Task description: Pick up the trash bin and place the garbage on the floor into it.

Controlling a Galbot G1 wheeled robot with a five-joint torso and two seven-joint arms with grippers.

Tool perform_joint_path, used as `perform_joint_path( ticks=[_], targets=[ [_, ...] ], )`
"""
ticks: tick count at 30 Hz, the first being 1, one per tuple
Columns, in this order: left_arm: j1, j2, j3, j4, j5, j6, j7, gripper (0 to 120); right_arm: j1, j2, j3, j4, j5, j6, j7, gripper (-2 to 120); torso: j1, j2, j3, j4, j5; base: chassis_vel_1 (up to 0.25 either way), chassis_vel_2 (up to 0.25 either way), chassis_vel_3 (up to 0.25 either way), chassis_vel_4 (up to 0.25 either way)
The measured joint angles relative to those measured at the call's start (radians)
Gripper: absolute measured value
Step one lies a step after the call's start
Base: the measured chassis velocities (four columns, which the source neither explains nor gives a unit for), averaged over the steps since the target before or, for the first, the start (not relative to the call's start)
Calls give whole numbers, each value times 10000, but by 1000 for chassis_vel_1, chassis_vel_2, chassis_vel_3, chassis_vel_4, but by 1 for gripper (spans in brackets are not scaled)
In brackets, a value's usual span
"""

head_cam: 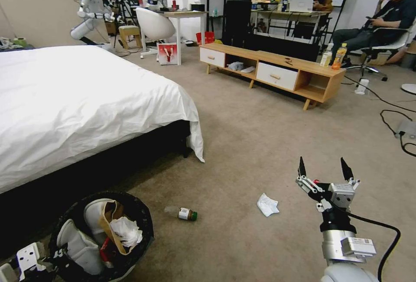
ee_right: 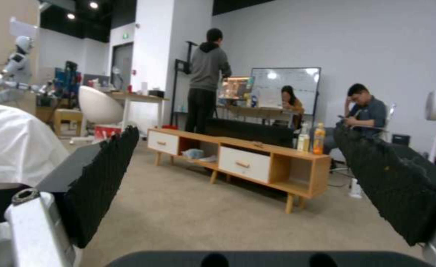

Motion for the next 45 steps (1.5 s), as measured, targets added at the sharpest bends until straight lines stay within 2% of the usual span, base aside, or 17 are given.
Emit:
perform_joint_path(
  ticks=[18, 45],
  targets=[
    [59, -45, 7, 10, 140, 0, 47, 3, 136, -78, -19, -130, 80, 16, 21, 100, 0, 0, 0, 1, 0, 53, 55, 46, 52],
    [147, -107, -41, 99, 208, -19, 158, 3, 188, -95, 48, -300, 100, 29, 34, 100, 0, 0, 0, -2, 0, 0, 0, 0, 0]
  ],
)
